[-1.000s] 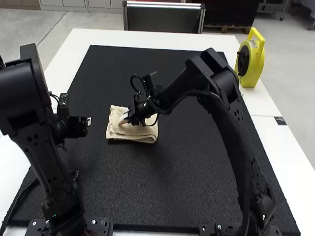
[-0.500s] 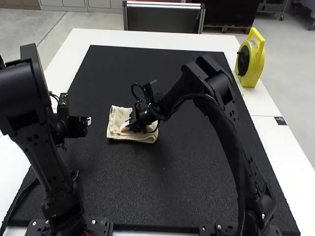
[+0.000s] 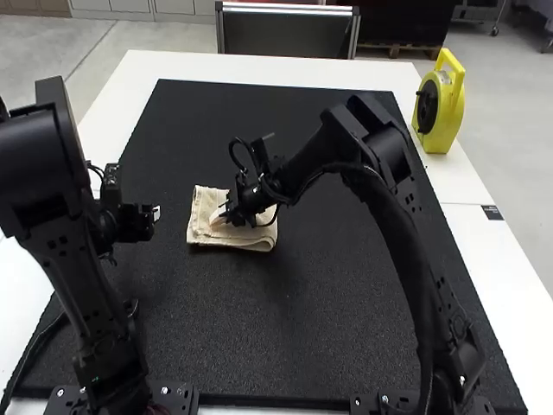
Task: Fold the towel.
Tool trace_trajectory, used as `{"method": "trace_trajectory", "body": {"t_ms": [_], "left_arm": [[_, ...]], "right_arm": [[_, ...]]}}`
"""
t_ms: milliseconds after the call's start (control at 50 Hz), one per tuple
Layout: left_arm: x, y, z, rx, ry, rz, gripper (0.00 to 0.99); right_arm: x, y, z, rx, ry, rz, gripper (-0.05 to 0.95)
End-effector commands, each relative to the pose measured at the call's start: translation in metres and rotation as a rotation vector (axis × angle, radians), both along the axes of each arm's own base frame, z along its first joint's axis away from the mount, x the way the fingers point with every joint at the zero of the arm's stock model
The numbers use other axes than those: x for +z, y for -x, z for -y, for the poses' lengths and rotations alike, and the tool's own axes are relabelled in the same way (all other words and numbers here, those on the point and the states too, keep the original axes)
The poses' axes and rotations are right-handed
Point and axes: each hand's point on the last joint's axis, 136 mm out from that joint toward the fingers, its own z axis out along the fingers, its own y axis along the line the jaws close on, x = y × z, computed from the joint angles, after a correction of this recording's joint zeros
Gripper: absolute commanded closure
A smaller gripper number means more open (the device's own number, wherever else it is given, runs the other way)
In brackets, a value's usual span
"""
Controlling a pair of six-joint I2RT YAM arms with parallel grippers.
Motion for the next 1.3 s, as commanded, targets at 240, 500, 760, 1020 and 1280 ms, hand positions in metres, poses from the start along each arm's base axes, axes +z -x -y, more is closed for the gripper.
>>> {"method": "trace_trajectory", "body": {"t_ms": [240, 500, 760, 1020, 1280], "left_arm": [[0.025, 0.000, 0.002, -0.008, -0.034, 0.066, 0.038], [0.055, -0.002, -0.011, 0.060, -0.096, 0.128, 0.038], [0.078, -0.011, 0.008, 0.069, -0.105, 0.180, 0.038], [0.114, -0.018, 0.028, 0.168, -0.080, 0.263, 0.038], [0.143, -0.005, 0.057, 0.220, -0.169, 0.374, 0.038]], "right_arm": [[0.134, -0.024, 0.010, -0.035, -0.142, 0.140, 0.92], [0.218, -0.077, 0.091, -0.237, -0.169, 0.342, 0.49], [0.234, -0.101, 0.187, -0.437, -0.096, 0.511, -0.01], [0.253, -0.094, 0.265, -0.640, -0.010, 0.725, -0.01], [0.274, -0.057, 0.348, -0.897, 0.012, 0.948, -0.01]]}}
